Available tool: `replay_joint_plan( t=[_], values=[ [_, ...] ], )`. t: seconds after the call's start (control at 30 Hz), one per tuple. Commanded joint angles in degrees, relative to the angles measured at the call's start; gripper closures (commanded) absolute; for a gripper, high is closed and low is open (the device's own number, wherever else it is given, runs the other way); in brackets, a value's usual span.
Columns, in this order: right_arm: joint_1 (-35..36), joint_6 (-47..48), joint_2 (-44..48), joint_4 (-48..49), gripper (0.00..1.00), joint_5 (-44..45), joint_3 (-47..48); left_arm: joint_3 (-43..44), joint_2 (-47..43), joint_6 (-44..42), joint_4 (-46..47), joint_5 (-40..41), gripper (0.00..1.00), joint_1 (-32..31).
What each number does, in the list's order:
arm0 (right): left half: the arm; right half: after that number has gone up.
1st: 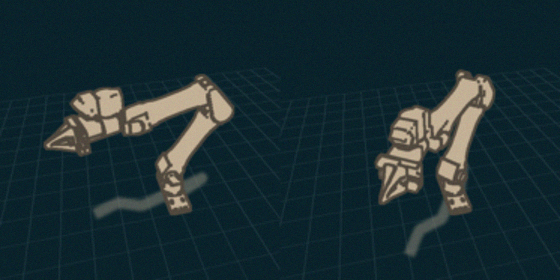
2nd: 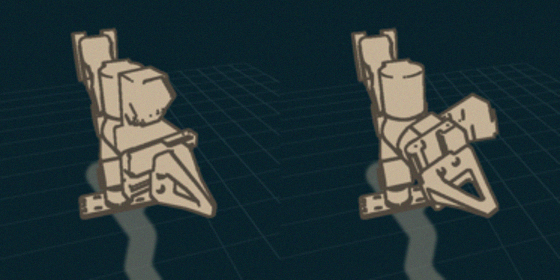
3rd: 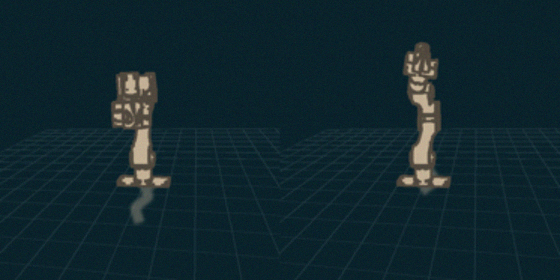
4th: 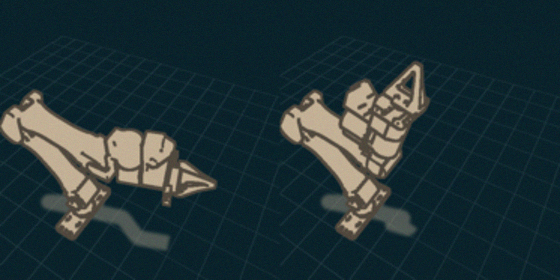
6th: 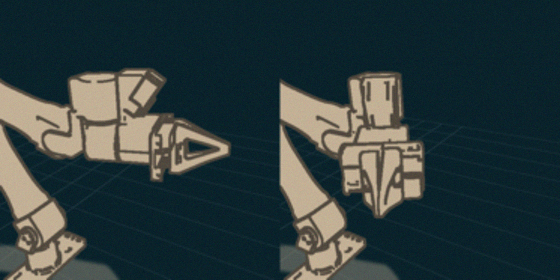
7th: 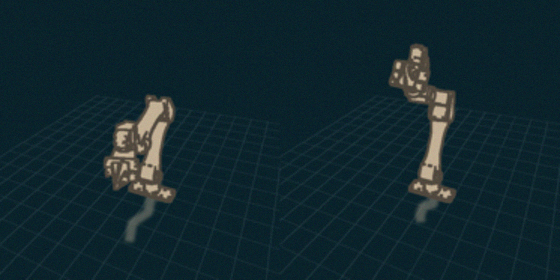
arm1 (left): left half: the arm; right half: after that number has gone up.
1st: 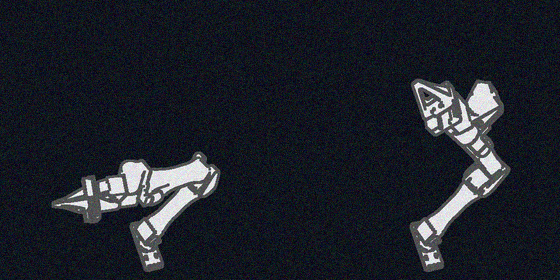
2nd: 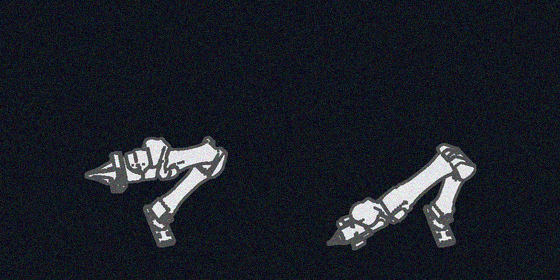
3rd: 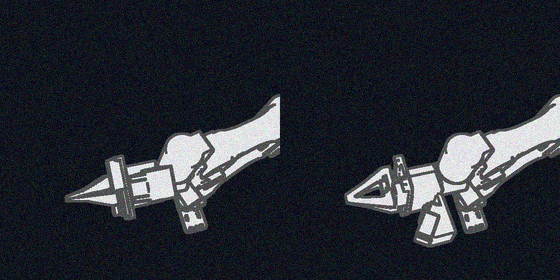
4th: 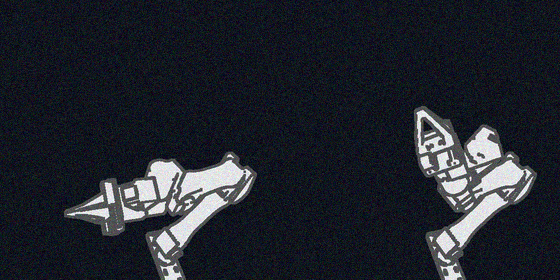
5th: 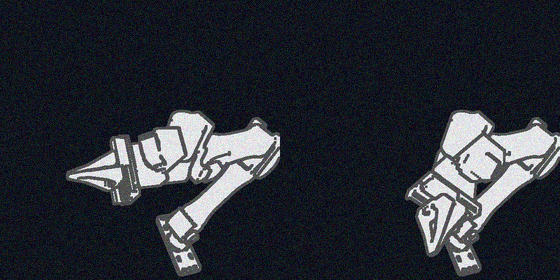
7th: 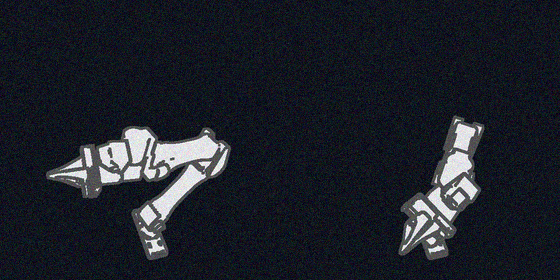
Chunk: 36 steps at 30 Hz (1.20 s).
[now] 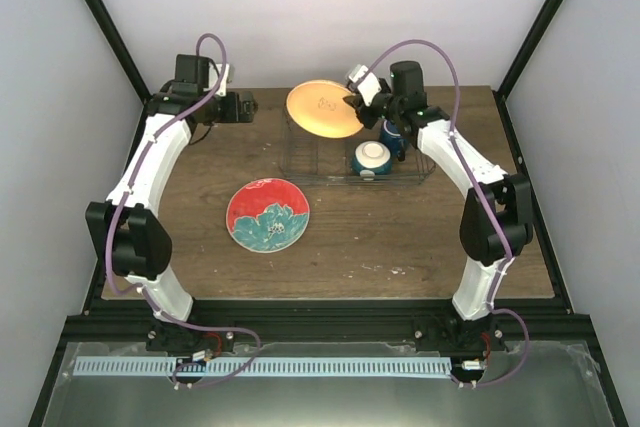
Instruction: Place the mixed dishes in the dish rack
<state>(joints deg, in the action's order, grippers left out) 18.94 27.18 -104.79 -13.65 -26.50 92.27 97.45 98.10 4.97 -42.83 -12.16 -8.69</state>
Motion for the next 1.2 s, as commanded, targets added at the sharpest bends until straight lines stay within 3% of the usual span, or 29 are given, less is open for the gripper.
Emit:
replay_joint_plan(
  t=[0.0,0.27,0.5,0.9,1.17],
  values=[
    [0.1,14.8,3.2,22.4,0.99,7.1,-5.1,1.1,-1.2,0.9,1.1,0.4,0.00,0.7],
    [-1.2,23.7,0.2,30.2,0.99,3.1,-5.2,2.2,1.1,1.3,1.4,0.3,0.00,0.8],
    [-3.0,28.1,-1.8,26.5,0.99,-2.4,-3.6,3.1,2.8,1.1,1.1,0.8,0.00,1.2],
    [-4.0,28.6,-1.8,22.2,0.99,-4.6,-5.3,4.8,5.3,2.1,0.8,0.6,0.00,1.5],
    [-4.0,26.8,-1.8,24.8,0.99,-4.2,-8.9,4.8,5.8,1.9,0.6,0.8,0.00,1.6]
  ],
)
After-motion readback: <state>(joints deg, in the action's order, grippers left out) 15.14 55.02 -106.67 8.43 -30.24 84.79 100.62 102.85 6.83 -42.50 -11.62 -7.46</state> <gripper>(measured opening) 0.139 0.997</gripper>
